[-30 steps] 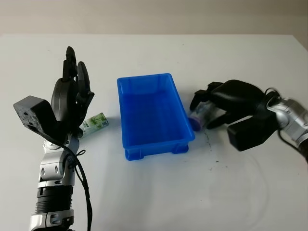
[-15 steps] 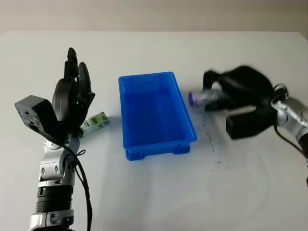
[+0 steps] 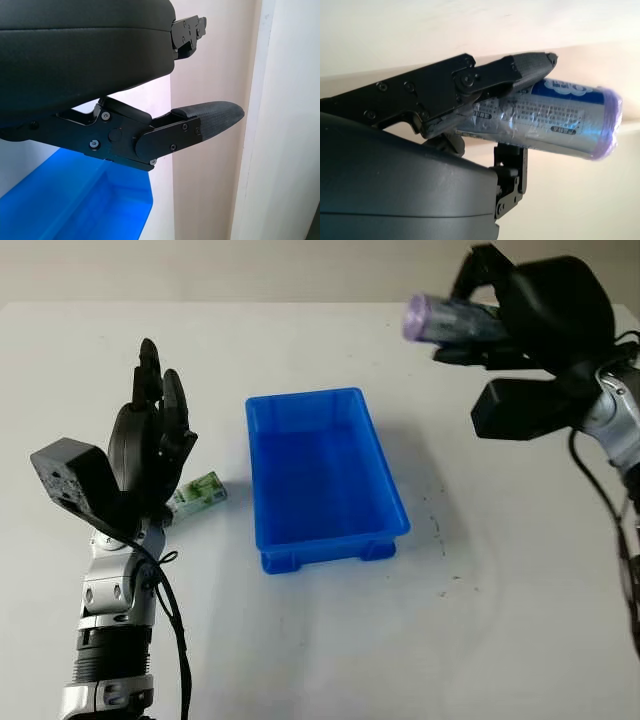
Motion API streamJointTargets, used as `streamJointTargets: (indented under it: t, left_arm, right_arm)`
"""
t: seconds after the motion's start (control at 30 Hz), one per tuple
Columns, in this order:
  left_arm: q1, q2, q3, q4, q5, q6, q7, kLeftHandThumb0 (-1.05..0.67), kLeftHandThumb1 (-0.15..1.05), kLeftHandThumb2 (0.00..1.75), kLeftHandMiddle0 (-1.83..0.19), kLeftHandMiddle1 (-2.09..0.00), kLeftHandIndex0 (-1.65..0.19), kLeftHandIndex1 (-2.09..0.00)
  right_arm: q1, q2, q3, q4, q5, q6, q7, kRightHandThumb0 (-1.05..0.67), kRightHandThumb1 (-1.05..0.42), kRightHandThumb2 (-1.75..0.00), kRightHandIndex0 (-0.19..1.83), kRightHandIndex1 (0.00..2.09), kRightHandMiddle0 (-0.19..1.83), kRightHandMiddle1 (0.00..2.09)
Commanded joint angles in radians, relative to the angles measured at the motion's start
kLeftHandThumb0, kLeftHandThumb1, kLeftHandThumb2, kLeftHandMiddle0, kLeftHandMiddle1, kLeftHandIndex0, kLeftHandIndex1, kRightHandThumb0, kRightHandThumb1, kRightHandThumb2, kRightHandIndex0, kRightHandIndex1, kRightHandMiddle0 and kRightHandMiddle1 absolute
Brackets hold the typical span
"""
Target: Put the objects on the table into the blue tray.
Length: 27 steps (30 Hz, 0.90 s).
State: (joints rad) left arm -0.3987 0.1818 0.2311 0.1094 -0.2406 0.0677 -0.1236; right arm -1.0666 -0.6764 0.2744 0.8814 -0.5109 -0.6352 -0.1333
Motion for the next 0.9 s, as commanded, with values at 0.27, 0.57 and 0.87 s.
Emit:
streamJointTargets:
  t: [0.27,0.57,0.87]
  left_arm:
    - [0.024,-0.010,-0.002,-0.030,-0.006,-0.002,0.006,-0.74,1.05,0.68,0.19,0.00,0.19,0.00]
    - [0.036,-0.018,-0.007,-0.043,0.002,-0.008,0.021,-0.72,1.05,0.69,0.19,0.00,0.19,0.00]
    - [0.030,-0.016,-0.001,-0.038,-0.008,0.001,0.018,-0.73,1.05,0.67,0.19,0.00,0.19,0.00]
  right_arm:
    - [0.198,0.118,-0.020,-0.402,0.220,0.115,0.428,-0.44,-1.05,-0.32,0.94,2.09,0.60,2.09]
    - [0.208,0.120,0.025,-0.463,0.180,0.259,0.681,-0.59,-1.05,-0.31,0.06,1.54,-0.02,1.59]
    - [0.197,0.061,0.015,-0.511,0.131,0.301,0.811,-0.78,-1.05,-0.37,-0.19,0.01,-0.19,0.01]
